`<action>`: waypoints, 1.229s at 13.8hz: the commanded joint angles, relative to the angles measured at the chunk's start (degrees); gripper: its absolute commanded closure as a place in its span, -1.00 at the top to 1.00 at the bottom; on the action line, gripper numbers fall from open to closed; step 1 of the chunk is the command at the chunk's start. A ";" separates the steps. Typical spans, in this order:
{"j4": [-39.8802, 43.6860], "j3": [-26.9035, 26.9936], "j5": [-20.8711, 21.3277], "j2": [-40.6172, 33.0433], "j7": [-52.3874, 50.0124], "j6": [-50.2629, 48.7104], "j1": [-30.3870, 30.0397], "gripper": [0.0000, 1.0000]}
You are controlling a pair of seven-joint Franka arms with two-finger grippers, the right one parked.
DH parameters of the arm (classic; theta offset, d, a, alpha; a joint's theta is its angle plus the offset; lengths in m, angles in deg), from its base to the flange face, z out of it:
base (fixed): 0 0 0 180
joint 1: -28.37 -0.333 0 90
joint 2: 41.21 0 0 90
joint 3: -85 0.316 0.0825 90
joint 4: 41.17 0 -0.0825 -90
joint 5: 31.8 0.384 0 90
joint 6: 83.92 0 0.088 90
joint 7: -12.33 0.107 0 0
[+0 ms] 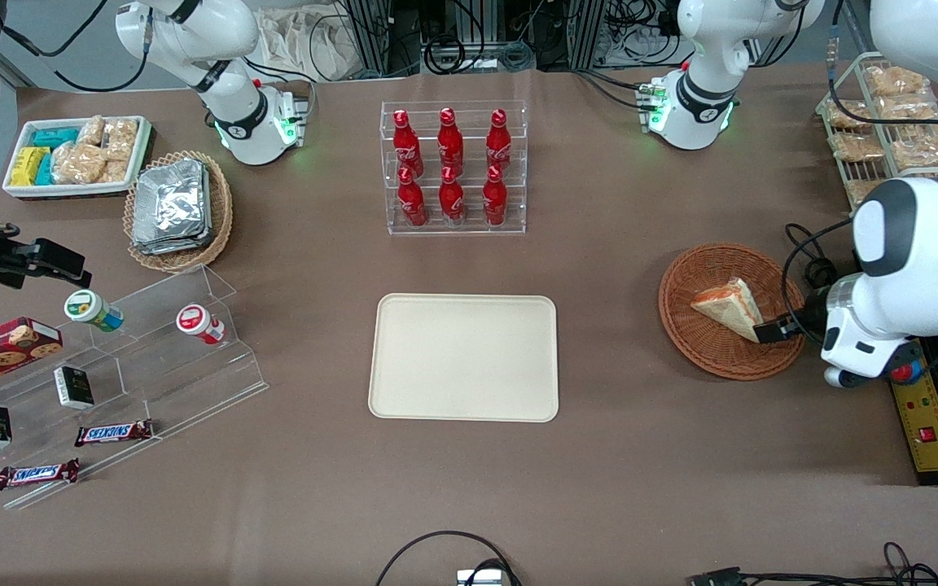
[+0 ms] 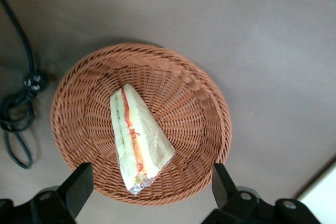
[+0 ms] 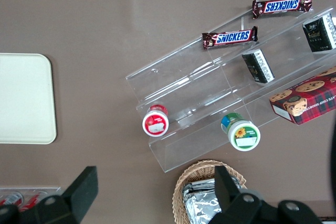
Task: Place sandwich from basket to tray
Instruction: 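Move the left gripper over the wrapped sandwich in the wicker basket, then lower the left gripper and close it on the wrapped sandwich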
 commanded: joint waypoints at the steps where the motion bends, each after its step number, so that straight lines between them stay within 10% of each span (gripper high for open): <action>1: -11.80 0.39 -0.75 -5.63 -7.71 9.21 0.26 1.00; 17: -22.11 0.30 -0.49 -2.13 -26.19 20.22 1.75 1.00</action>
